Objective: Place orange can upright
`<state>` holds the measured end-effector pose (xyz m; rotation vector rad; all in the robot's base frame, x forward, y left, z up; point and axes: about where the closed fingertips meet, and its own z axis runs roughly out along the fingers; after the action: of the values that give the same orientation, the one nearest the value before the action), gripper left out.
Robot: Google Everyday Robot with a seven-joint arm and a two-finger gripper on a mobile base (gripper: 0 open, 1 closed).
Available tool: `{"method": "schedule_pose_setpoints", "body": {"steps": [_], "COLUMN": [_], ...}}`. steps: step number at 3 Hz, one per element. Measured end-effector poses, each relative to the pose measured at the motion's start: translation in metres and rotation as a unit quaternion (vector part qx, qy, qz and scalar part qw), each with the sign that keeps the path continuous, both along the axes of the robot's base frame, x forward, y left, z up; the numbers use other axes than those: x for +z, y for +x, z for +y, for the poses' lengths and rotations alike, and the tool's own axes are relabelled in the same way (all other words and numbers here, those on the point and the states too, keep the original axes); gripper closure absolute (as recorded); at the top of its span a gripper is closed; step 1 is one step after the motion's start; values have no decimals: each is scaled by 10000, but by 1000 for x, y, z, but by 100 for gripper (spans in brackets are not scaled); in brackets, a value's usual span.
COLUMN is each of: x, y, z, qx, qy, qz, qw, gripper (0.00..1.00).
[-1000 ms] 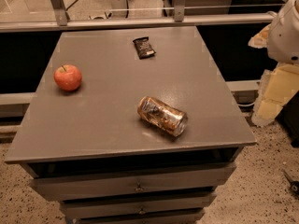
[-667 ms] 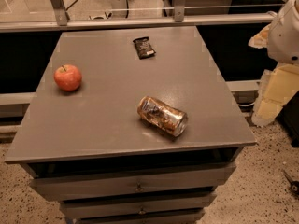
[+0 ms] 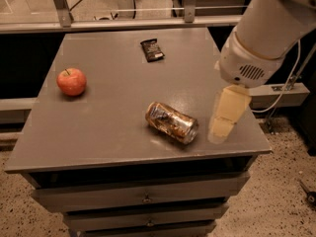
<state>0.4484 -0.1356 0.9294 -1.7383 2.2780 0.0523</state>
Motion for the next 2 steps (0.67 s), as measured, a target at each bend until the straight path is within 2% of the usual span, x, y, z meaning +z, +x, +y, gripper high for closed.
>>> {"method": "schedule_pose_setpoints", "body": {"steps": [1,2], "x": [-23,-40], "y": [2,4], "z": [46,84], "qx": [1,-13], "qy": [168,357], "qz": [258,343], "qw": [9995,9988], "gripper": [0,0]}}
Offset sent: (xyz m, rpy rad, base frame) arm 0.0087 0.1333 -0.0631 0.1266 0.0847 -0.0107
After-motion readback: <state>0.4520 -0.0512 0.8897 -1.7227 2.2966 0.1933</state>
